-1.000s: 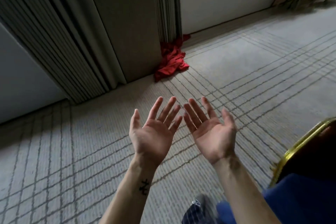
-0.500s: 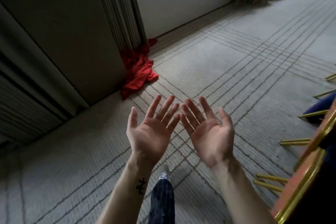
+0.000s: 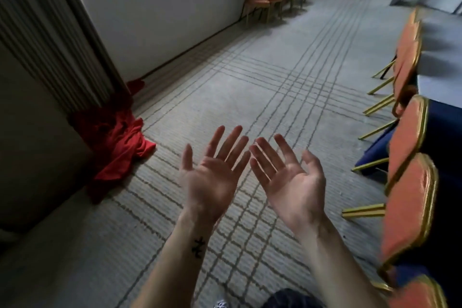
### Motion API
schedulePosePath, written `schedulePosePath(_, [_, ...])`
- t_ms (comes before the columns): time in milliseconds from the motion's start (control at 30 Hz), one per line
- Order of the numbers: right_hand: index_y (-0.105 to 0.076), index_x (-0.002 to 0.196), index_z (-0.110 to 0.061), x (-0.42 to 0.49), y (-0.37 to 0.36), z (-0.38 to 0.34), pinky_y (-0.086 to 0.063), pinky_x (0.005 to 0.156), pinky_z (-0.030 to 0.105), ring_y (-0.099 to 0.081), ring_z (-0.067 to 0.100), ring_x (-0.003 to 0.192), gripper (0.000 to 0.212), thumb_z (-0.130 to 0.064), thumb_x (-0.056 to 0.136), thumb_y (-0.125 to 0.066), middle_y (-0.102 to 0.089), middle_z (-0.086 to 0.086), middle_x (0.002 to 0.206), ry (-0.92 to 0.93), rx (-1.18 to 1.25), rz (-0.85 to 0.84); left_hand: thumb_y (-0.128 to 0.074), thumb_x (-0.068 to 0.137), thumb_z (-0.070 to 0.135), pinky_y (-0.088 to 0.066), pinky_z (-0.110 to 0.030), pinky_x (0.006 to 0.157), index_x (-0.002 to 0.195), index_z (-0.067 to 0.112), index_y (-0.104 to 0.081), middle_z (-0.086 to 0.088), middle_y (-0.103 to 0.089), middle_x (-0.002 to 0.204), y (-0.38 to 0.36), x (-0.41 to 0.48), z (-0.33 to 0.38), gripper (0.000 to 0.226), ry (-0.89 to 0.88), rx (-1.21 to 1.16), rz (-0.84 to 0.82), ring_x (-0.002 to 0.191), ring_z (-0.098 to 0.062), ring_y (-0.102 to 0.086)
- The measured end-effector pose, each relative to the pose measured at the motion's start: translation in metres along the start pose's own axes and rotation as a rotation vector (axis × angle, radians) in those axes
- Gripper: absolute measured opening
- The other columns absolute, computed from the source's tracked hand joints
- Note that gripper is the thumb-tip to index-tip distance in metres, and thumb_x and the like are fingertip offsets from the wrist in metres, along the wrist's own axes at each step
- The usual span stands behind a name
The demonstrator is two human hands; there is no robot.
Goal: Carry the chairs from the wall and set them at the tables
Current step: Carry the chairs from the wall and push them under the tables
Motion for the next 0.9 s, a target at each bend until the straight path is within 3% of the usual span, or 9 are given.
schedulePosePath(133, [-0.051, 0.147, -0.013, 0.07, -0.003, -0.029, -0.039, 0.114, 0.051, -0.061, 0.038, 0.128, 0.058, -0.048, 0.102, -0.038, -0.061, 0.022, 0.14, 0.035, 0.026, 0.048, -0.026, 0.101, 0.062, -0.033, -0.053, 0.116, 0.149, 0.01, -0.05, -0.021, -0.059, 0.145, -0.019, 0.077, -0.003, 0.075, 0.056, 0.028, -0.056, 0.132, -0.038, -0.059])
schedulePosePath(300, [-0.051, 0.147, -0.013, 0.183, 0.006, -0.075, -0.04, 0.113, 0.051, -0.06, 0.037, 0.129, 0.058, -0.048, 0.103, -0.037, -0.061, 0.021, 0.14, 0.031, 0.044, 0.079, -0.027, 0.1, 0.062, -0.026, -0.054, 0.122, 0.149, 0.01, -0.05, -0.021, -0.058, 0.145, -0.034, 0.194, -0.017, 0.075, 0.068, 0.057, -0.008, 0.132, -0.039, -0.058])
schedulePosePath(433, [-0.049, 0.149, -0.013, 0.284, -0.001, -0.119, -0.04, 0.114, 0.05, -0.06, 0.037, 0.129, 0.059, -0.048, 0.103, -0.037, -0.062, 0.021, 0.139, 0.024, 0.093, 0.064, -0.027, 0.1, 0.061, -0.03, -0.052, 0.119, 0.151, 0.01, -0.048, -0.021, -0.058, 0.146, -0.069, 0.291, -0.02, 0.075, 0.055, 0.106, -0.021, 0.133, -0.038, -0.058])
schedulePosePath(600, [-0.05, 0.148, -0.012, 0.392, -0.029, -0.179, -0.039, 0.115, 0.049, -0.061, 0.036, 0.129, 0.058, -0.048, 0.104, -0.036, -0.063, 0.021, 0.138, -0.007, 0.105, 0.006, -0.025, 0.101, 0.063, -0.028, -0.052, 0.12, 0.15, 0.009, -0.048, -0.02, -0.055, 0.149, -0.129, 0.404, -0.017, 0.076, 0.032, 0.088, -0.109, 0.137, -0.038, -0.054])
schedulePosePath(900, [-0.048, 0.15, -0.013, 0.567, -0.04, -0.238, -0.038, 0.116, 0.049, -0.058, 0.036, 0.132, 0.059, -0.047, 0.103, -0.038, -0.061, 0.021, 0.14, -0.033, 0.092, 0.056, -0.027, 0.101, 0.063, -0.025, -0.053, 0.12, 0.147, 0.007, -0.056, -0.02, -0.053, 0.151, -0.157, 0.579, -0.004, 0.078, 0.036, 0.04, -0.076, 0.138, -0.039, -0.053])
Point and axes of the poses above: each hand's wrist, its own x-axis towards the middle knuckle, its own y-axis out of the back of the hand, z = x × y, the point moved 1 cm from there along x, towards the middle knuckle
